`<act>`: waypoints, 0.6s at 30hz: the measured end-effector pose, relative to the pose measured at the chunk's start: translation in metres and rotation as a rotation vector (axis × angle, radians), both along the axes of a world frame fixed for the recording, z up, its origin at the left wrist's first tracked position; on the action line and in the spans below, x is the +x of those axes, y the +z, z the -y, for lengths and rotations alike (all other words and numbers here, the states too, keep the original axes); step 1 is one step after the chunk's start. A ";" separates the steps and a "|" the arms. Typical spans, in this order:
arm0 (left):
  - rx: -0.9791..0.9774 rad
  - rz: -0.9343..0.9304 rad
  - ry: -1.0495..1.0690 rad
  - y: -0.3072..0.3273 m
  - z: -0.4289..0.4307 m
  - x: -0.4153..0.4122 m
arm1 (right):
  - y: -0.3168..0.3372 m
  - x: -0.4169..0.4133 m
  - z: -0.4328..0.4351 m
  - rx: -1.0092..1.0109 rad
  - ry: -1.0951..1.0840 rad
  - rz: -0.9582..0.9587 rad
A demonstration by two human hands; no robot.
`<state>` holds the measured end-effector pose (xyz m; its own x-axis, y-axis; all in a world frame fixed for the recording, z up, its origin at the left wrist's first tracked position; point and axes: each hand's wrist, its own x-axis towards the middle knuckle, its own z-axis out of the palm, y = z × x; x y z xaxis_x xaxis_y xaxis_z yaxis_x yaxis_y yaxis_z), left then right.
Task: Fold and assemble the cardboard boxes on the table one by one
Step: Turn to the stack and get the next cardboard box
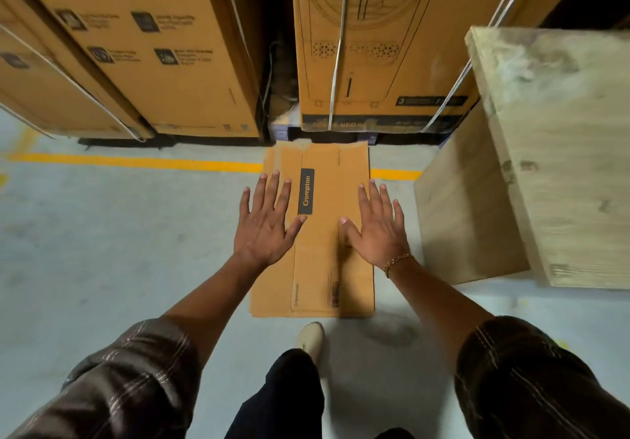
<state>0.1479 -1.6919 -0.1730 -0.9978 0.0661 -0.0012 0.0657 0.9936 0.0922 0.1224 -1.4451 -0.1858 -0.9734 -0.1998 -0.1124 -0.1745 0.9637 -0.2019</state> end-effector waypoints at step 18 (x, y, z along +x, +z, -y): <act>0.423 -0.037 -0.411 0.310 -0.181 -0.081 | 0.324 0.029 -0.188 -0.386 -0.445 -0.219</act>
<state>0.0669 -1.5109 0.1373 -0.8890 0.4348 0.1438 0.4485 0.7629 0.4656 0.1511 -1.2575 0.1378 -0.9649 0.2434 0.0987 0.1496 0.8182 -0.5551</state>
